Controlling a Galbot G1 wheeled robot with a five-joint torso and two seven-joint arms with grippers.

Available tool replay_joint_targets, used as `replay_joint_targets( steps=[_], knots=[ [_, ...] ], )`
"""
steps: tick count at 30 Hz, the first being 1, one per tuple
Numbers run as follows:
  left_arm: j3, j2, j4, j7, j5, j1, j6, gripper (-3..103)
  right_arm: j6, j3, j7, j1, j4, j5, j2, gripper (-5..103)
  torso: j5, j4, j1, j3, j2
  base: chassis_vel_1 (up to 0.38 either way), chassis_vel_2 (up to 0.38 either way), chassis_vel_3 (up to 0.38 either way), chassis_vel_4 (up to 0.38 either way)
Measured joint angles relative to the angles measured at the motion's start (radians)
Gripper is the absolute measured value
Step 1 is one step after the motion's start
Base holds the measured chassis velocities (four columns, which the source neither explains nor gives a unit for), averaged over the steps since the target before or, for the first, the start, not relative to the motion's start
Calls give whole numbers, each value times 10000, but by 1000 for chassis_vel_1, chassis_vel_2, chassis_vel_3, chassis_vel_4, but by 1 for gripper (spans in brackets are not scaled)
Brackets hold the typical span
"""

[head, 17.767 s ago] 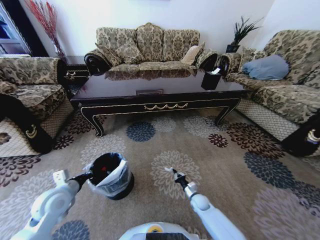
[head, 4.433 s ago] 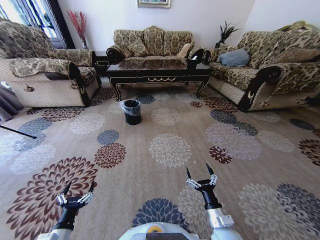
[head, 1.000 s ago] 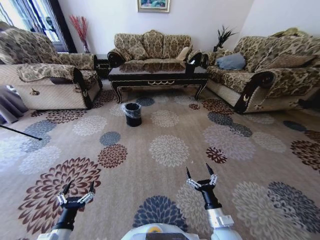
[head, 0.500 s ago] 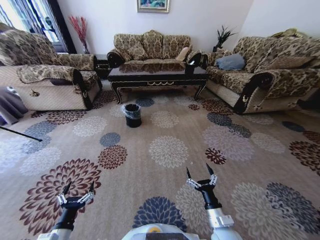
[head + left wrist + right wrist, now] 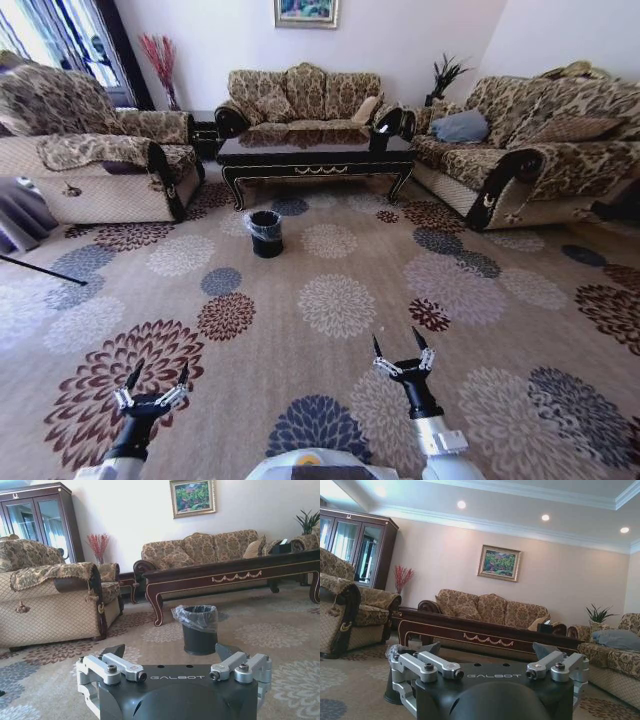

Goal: Move to the front of the table and pick up the trash from the floor, then place it into the trash bin.

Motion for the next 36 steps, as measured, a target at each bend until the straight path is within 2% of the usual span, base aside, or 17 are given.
replay_joint_targets(
  steps=[36],
  knots=[
    [0, 0, 0, 0, 0, 0, 0, 100, 0, 0, 0, 0, 0, 0, 0, 100, 0, -1, 441, 822, 1262, 0, 0, 0, 0]
  ],
)
